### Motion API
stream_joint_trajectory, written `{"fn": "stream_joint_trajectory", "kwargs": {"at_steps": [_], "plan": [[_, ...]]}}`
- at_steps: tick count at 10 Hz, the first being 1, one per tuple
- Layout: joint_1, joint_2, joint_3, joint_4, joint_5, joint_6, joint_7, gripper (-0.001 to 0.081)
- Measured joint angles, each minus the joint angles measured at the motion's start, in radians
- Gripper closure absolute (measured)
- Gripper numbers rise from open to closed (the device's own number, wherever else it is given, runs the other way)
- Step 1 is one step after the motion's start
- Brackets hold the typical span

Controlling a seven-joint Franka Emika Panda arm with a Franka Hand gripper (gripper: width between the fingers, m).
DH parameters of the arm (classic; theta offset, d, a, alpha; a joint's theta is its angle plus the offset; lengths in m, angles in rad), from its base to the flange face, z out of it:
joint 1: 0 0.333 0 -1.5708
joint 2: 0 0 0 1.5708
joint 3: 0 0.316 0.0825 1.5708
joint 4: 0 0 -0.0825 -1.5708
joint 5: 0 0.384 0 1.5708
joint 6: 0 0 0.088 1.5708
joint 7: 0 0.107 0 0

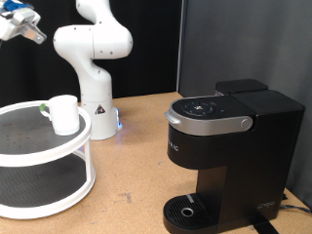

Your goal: Make a cup of coffee with the keurig machine

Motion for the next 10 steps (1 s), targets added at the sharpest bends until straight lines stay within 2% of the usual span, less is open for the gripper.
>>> {"fn": "stream_joint_trajectory", "kwargs": {"at_steps": [1, 3, 6, 10], "plan": [[-0.014, 0.000, 0.008, 0.002, -0.013, -0.006, 0.034, 0.0806], [-0.013, 0.000, 0.008, -0.004, -0.016, 0.003, 0.023, 0.0806], [-0.015, 0.001, 0.009, -0.035, -0.043, 0.080, 0.024, 0.0806], [-0.016, 0.023, 0.006, -0.044, -0.069, 0.091, 0.044, 0.0806]]}}
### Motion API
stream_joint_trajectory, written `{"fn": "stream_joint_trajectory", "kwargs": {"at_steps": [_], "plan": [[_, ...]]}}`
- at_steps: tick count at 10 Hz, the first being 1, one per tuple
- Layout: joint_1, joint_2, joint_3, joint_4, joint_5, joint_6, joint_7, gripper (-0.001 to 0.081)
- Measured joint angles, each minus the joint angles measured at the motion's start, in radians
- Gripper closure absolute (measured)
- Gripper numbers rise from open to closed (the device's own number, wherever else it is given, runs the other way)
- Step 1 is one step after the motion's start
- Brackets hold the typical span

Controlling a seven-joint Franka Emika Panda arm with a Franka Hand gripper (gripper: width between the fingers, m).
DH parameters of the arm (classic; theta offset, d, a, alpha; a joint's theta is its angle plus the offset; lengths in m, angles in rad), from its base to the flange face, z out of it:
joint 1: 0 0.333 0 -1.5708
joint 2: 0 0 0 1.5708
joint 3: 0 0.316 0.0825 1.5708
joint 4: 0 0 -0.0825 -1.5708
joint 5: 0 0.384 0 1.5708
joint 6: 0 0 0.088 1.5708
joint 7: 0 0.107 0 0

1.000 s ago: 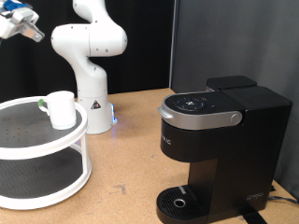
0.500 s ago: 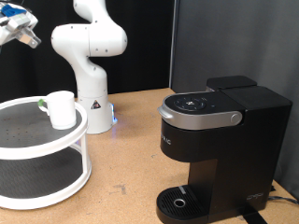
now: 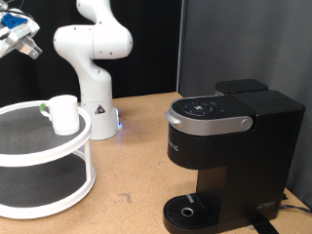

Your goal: Make a cup of coffee with the keurig machine

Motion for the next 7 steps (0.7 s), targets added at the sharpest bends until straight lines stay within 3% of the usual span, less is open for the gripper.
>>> {"fn": "stream_joint_trajectory", "kwargs": {"at_steps": [7], "plan": [[-0.017, 0.001, -0.019, -0.071, -0.033, 0.087, -0.025, 0.0806]]}}
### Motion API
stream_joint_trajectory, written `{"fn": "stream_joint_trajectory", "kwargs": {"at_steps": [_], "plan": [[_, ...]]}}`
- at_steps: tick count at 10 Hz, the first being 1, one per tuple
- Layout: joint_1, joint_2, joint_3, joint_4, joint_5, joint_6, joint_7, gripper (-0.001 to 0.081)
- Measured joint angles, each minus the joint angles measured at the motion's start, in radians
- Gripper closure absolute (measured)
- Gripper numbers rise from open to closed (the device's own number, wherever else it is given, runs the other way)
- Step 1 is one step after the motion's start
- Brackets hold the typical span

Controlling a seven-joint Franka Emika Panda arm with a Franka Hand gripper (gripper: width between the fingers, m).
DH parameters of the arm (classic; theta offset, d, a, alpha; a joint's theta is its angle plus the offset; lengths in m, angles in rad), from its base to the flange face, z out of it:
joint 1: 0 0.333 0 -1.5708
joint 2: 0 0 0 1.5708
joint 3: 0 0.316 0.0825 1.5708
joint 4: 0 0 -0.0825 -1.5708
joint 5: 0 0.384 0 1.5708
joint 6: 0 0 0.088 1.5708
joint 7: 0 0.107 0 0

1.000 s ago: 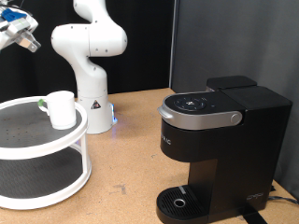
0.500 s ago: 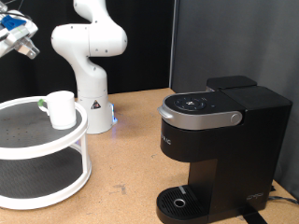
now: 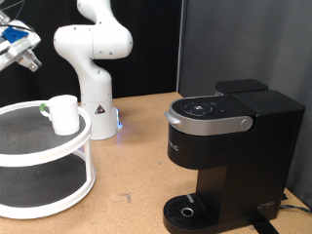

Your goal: Make a cup of coffee with the keurig machine

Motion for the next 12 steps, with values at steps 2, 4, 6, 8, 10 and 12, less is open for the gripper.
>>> {"fn": "stream_joint_trajectory", "kwargs": {"at_steps": [2, 4, 6, 8, 10, 12], "plan": [[0.000, 0.000, -0.008, -0.018, 0.000, 0.024, -0.019, 0.0806], [0.000, 0.000, -0.015, -0.042, 0.000, 0.067, -0.033, 0.0806], [0.000, 0.000, -0.026, -0.062, 0.000, 0.093, -0.055, 0.0531], [0.000, 0.000, -0.034, -0.078, 0.000, 0.118, -0.073, 0.0395], [0.000, 0.001, -0.037, -0.091, 0.000, 0.138, -0.083, 0.0192], [0.000, 0.005, -0.044, -0.104, -0.004, 0.160, -0.093, 0.0070]]}}
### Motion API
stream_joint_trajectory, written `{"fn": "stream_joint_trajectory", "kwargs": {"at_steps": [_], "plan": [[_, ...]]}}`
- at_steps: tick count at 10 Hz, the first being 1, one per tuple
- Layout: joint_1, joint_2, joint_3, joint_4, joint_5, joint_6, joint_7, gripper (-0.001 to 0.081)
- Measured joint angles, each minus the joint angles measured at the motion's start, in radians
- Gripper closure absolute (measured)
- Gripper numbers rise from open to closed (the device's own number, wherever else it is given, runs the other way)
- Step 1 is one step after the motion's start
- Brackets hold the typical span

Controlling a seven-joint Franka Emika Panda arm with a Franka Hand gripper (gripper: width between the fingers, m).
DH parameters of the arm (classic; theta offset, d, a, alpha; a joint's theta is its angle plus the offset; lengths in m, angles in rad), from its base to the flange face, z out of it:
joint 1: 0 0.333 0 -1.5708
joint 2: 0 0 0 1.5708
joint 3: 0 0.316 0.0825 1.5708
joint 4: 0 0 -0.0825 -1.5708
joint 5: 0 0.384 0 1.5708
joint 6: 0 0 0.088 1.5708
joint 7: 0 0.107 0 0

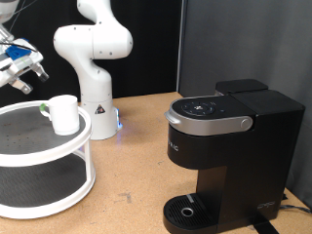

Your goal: Make a cup of coffee with the keurig machine

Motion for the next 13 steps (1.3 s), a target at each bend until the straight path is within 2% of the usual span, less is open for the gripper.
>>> {"fn": "stream_joint_trajectory", "kwargs": {"at_steps": [1, 13], "plan": [[0.000, 0.006, -0.002, -0.004, -0.009, 0.005, -0.002, 0.0011], [0.000, 0.101, -0.032, -0.089, -0.038, 0.088, -0.085, 0.0006]]}}
